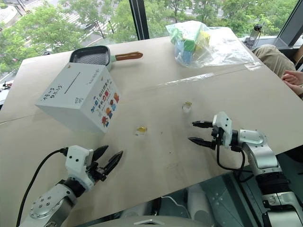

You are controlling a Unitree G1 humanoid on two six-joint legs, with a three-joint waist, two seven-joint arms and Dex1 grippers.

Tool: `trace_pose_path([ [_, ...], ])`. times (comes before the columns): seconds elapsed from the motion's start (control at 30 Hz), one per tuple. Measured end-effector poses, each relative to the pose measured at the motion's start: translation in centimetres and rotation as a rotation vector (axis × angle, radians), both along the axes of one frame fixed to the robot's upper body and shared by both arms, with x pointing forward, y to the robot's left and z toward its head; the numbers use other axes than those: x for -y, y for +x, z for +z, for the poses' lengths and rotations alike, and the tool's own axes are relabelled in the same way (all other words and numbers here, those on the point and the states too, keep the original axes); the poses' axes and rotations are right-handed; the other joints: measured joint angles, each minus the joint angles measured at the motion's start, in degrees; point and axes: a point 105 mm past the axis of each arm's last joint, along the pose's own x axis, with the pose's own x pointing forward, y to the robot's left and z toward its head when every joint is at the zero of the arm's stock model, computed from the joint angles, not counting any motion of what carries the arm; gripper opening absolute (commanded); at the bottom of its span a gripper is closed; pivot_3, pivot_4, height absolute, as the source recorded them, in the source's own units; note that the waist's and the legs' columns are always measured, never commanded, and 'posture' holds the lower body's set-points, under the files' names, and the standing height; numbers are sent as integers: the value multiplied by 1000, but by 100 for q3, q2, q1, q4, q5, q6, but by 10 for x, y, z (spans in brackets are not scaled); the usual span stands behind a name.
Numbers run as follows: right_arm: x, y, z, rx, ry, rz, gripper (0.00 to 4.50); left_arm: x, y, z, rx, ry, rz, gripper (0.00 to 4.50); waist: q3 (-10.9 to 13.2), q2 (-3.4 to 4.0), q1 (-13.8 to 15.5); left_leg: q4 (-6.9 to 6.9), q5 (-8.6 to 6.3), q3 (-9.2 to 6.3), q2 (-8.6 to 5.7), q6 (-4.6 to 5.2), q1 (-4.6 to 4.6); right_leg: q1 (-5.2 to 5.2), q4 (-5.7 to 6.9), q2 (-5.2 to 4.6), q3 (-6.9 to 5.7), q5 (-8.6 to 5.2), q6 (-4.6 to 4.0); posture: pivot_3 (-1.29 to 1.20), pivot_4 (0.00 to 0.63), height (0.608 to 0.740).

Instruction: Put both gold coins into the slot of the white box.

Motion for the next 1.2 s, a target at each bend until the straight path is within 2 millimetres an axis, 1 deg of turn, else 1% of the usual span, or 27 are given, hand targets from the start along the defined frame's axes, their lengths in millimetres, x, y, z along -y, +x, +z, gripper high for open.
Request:
trace_pose_path([
  [0.23, 0, 0, 0, 1, 2, -1, 3339, 0, 0, 0, -1, -1, -3, 3129, 0, 0, 0, 0, 0, 0, 0, 0, 0, 0, 0, 0, 0, 0, 0, 0, 150, 721],
  [0.3, -4, 3, 0, 5, 24, -19, 3339, 1, 1, 1, 7, 0, -7, 3129, 0, 0, -3, 0, 0, 0, 0, 0, 0, 0, 0, 0, 0, 0, 0, 0, 150, 721],
  [0.33, -6, 7, 2, 11, 44, -41, 3339, 1, 3, 4, 18, 0, -13, 3129, 0, 0, -10, 0, 0, 0, 0, 0, 1, 0, 1, 1, 1, 1, 0, 0, 150, 721],
  [0.37, -10, 18, 6, 29, 77, -88, 3339, 4, 8, 10, 46, 1, -39, 3129, 1, 1, -14, 0, 1, 0, 0, -1, 1, 0, 2, 1, 0, 1, -1, 0, 150, 721],
  [0.4, -12, 21, 9, 40, 84, -98, 3339, 5, 10, 12, 55, -1, -47, 3129, 4, 6, -10, 1, 1, 0, 0, -1, 0, -1, 2, 2, 1, 2, -1, 0, 150, 721],
  [0.5, -18, 48, 33, 117, 132, -180, 3339, 15, 23, 34, 124, -37, -124, 3129, 6, 6, -12, 3, 3, 0, -1, -4, 1, -2, 7, 5, 1, 4, -2, 0, 150, 721],
  [0.53, -18, 58, 44, 158, 137, -209, 3339, 24, 23, 46, 153, -45, -188, 3129, 4, 5, -12, 3, 8, 0, -1, -13, 2, -1, 8, 6, 0, 5, -4, 0, 150, 721],
  [0.6, -17, 68, 53, 183, 144, -233, 3339, 36, 20, 59, 181, -64, -269, 3129, 4, 5, -12, 1, 16, -1, -1, -28, 1, -2, 7, 4, 0, 5, -4, 0, 150, 721],
  [0.63, -16, 72, 54, 182, 148, -246, 3339, 42, 17, 64, 182, -79, -310, 3129, 4, 5, -10, -1, 16, -2, -1, -28, 0, -3, 6, 2, -1, 4, -4, 0, 150, 721],
  [0.77, -11, 87, 47, 141, 127, -284, 3339, 57, 11, 82, 175, -105, -442, 3129, 4, 5, -13, -9, 15, 1, -2, -27, -23, -31, 4, 0, 4, 5, -5, 0, 150, 721],
  [0.9, -11, 93, 37, 121, 87, -269, 3339, 61, 9, 87, 144, -81, -497, 3129, 5, 7, -27, -14, 15, 5, -1, -28, -22, -32, 3, 2, 8, 5, -5, 0, 150, 721],
  [1.03, -13, 94, 28, 117, 55, -245, 3339, 61, 10, 86, 123, -78, -486, 3129, 5, 6, -30, -14, 15, 8, -1, -27, -21, -31, 4, 2, 10, 5, -5, 0, 150, 721],
  [1.2, -19, 93, 19, 111, 25, -219, 3339, 59, 15, 88, 143, -81, -433, 3129, 5, 6, -28, -14, 15, 9, -2, -28, -21, -31, 4, 2, 12, 5, -5, 0, 150, 721],
])
